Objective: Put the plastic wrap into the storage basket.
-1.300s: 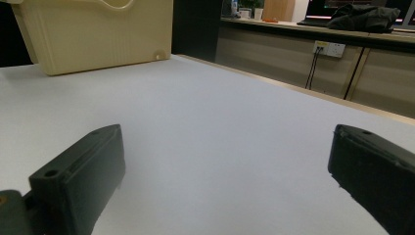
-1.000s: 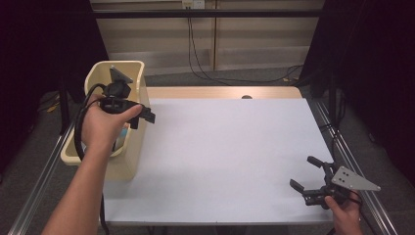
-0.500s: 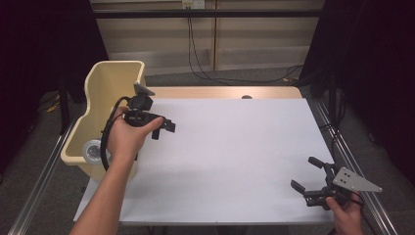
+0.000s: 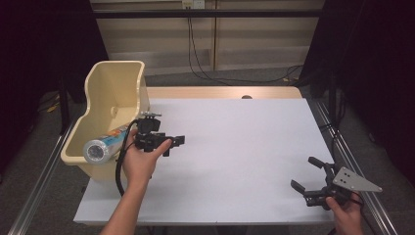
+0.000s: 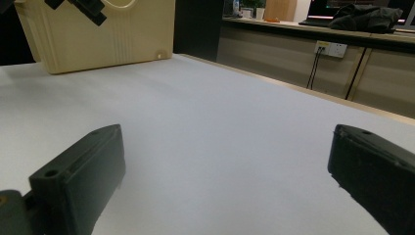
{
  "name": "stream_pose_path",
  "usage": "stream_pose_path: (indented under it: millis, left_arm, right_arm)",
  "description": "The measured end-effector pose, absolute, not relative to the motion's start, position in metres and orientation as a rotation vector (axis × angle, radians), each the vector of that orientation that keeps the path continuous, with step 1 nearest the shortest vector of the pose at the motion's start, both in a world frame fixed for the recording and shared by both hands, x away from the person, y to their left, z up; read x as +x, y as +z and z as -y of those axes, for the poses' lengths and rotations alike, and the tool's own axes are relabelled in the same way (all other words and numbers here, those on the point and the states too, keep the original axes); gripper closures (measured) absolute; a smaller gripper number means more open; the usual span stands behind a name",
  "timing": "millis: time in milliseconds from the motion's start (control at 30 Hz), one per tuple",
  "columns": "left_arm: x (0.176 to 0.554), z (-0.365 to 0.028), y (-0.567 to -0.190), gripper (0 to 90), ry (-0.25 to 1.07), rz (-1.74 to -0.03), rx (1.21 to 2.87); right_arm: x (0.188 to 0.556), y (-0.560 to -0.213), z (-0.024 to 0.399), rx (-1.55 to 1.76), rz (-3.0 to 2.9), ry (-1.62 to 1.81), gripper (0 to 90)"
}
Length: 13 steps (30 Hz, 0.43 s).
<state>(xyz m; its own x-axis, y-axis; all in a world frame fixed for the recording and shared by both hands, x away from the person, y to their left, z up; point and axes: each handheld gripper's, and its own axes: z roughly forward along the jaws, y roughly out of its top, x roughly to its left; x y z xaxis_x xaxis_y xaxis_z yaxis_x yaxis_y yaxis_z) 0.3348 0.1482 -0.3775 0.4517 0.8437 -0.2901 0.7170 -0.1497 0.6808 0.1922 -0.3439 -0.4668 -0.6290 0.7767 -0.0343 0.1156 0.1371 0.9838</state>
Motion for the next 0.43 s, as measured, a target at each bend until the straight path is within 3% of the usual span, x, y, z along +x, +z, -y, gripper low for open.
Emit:
stream_pose_path:
  millis: [433]
  left_arm:
    - [0.295,-0.151,-0.420,21.1,0.533,-1.093,1.766]
  right_arm:
    - [0.192,-0.467,0.343,0.856,-1.865,1.532,0.3]
